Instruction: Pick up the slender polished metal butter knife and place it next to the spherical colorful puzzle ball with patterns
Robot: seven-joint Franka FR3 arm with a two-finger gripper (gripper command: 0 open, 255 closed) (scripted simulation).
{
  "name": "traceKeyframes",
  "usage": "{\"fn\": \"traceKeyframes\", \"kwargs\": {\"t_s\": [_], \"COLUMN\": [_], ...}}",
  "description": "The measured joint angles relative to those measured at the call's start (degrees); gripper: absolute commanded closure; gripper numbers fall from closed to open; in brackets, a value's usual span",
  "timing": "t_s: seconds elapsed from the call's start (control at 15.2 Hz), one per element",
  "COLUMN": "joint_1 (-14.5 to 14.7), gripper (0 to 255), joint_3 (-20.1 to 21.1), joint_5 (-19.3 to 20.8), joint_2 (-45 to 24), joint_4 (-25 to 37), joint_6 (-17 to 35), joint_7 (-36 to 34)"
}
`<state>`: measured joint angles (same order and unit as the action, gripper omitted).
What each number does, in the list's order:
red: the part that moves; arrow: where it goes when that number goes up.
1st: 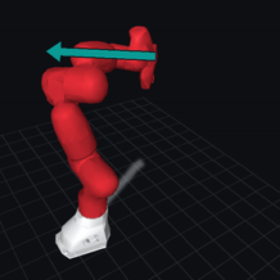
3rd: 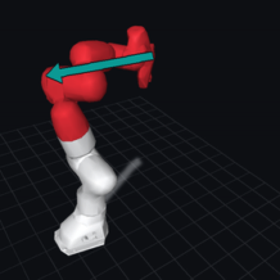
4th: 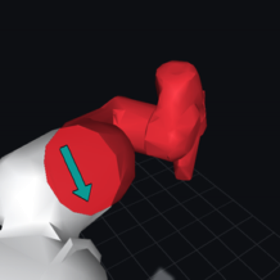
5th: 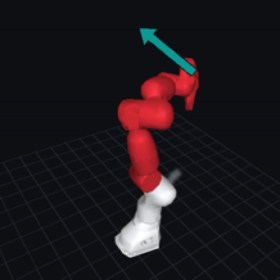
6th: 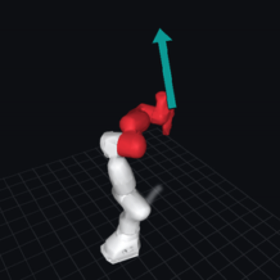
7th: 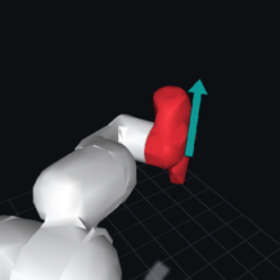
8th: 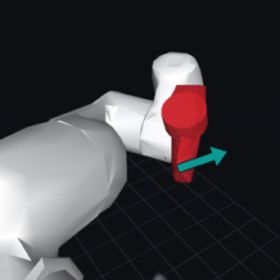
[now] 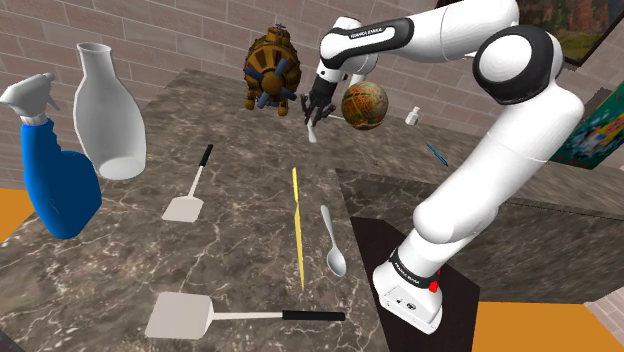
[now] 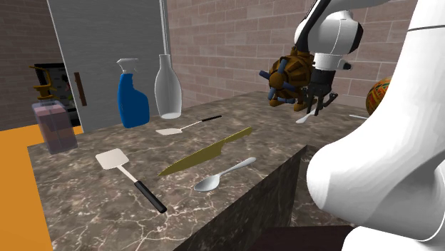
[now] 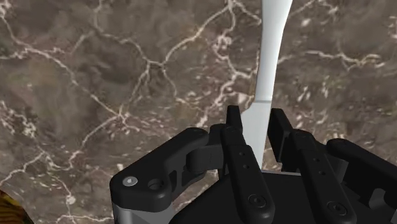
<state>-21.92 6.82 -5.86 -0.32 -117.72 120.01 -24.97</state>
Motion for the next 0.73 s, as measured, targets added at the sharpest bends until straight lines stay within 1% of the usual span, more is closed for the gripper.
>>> {"fn": "traceKeyframes", "kwargs": {"t_s": [0.2, 0.59, 0.66, 0.73], "joint_1": [0.05, 0.04, 0.04, 0.04], "gripper": [255, 255, 0, 0], "joint_3": [0.04, 0.04, 0.04, 0.04], "joint_5": [-0.01, -0.02, -0.02, -0.02], "joint_2": [-0.89, -1.03, -1.03, -1.03], "joint_4": [-1.28, -1.66, -1.66, -1.66], "joint_6": [2.15, 2.71, 2.71, 2.71], "joint_7": [0.11, 0.17, 0.17, 0.17]}}
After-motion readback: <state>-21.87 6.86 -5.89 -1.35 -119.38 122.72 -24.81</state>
